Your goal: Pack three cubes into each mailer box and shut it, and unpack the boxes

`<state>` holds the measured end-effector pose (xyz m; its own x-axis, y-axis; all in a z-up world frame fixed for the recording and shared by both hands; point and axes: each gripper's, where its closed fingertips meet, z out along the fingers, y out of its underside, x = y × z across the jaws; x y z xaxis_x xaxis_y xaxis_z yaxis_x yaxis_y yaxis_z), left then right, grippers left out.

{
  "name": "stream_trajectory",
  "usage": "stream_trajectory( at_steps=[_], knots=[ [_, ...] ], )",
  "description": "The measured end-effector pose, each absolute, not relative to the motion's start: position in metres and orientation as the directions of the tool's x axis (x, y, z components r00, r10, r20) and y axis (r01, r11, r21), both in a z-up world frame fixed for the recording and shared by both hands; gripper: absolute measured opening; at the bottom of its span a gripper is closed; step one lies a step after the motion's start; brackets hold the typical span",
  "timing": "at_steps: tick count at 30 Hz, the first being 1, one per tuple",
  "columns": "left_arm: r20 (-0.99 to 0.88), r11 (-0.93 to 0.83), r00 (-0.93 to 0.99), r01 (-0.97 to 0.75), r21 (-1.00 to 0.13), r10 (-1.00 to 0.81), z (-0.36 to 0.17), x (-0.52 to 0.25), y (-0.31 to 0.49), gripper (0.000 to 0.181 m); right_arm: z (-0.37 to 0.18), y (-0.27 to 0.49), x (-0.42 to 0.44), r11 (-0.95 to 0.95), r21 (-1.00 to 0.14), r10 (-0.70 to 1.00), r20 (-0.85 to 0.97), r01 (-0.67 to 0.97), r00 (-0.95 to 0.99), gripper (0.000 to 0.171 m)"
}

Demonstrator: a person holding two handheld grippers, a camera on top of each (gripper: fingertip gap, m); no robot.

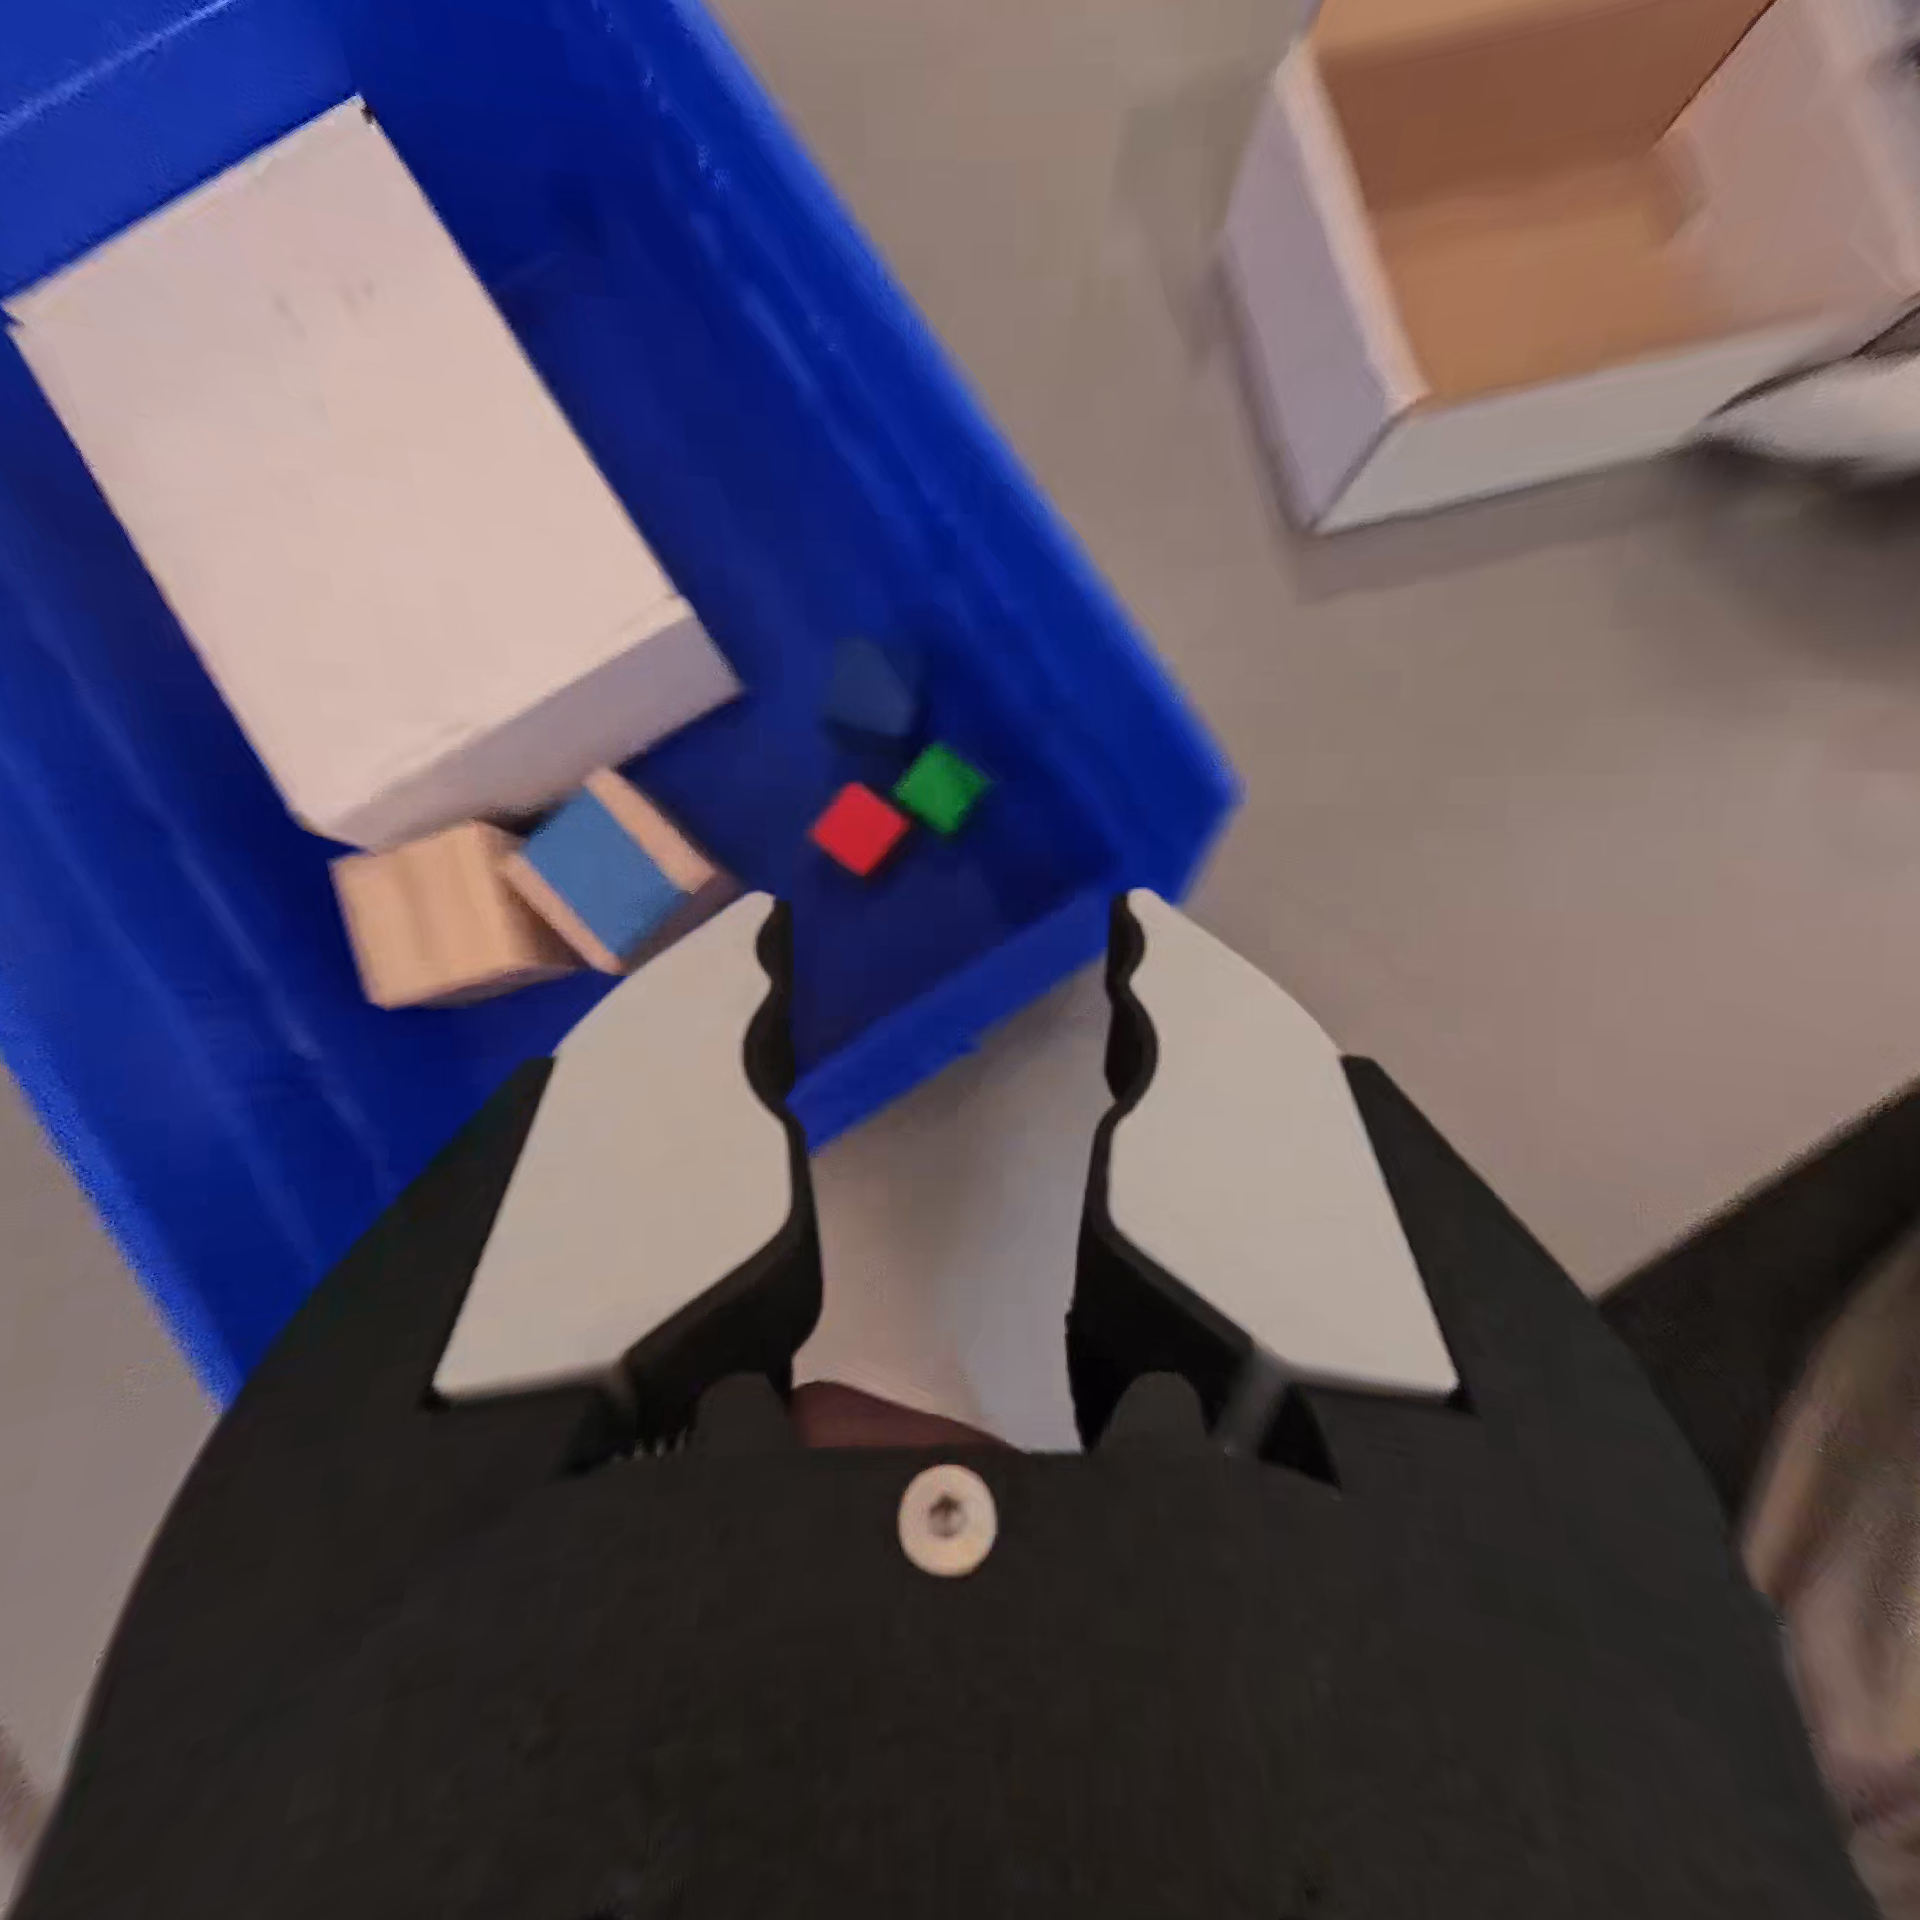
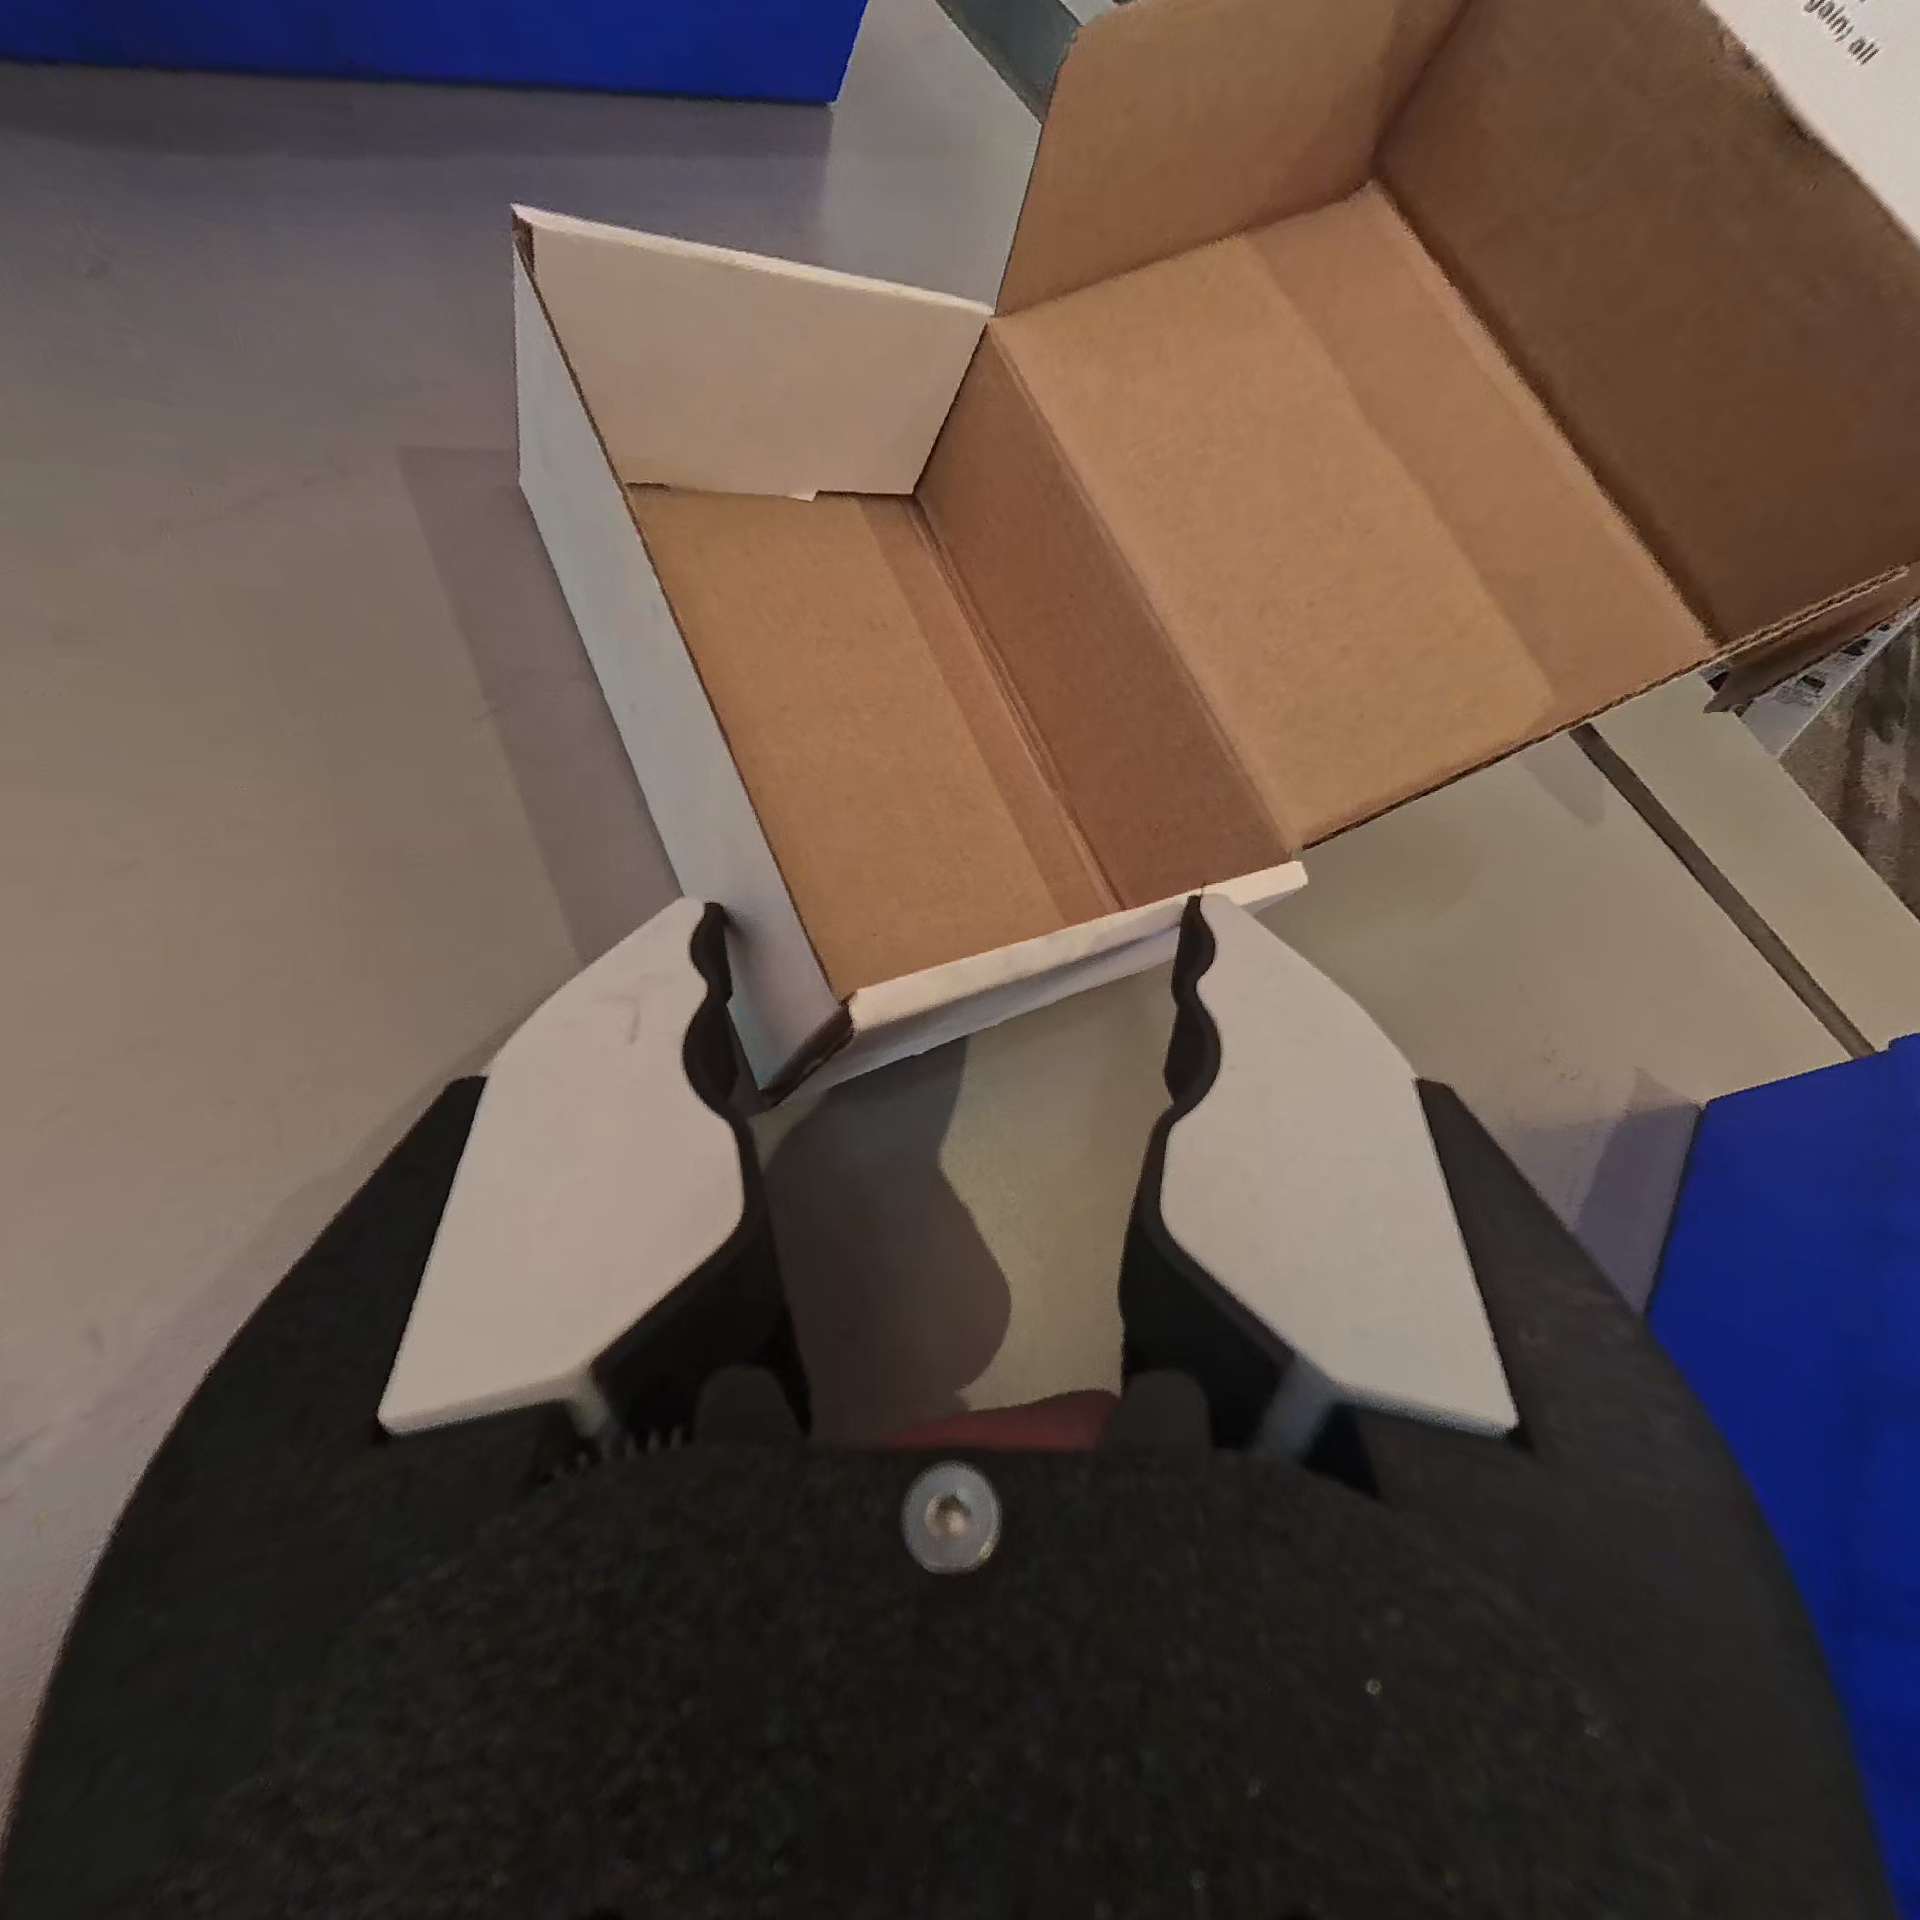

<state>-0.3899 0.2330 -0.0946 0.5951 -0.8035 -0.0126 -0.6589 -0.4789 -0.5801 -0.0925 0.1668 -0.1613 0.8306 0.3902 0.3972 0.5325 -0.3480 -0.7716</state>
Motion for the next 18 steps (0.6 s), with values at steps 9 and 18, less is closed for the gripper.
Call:
stream_trajectory(
  at_steps=[9, 18],
  knots=[
    [-0.182, -0.022, 0.077, -0.958, -0.285, -0.98, -0.155, -0.382, 0.269, 0.042, -0.161, 0.167, -0.092, -0.351, -0.777, 0.392, 0.384, 0.522, 0.836, 0.082],
    [-0.175, -0.015, 0.058, -0.972, -0.236, -0.983, -0.183, -0.379, 0.275, 0.022, -0.161, 0.168, -0.092, -0.356, -0.777, 0.393, 0.379, 0.519, 0.838, 0.082]
  ],
)
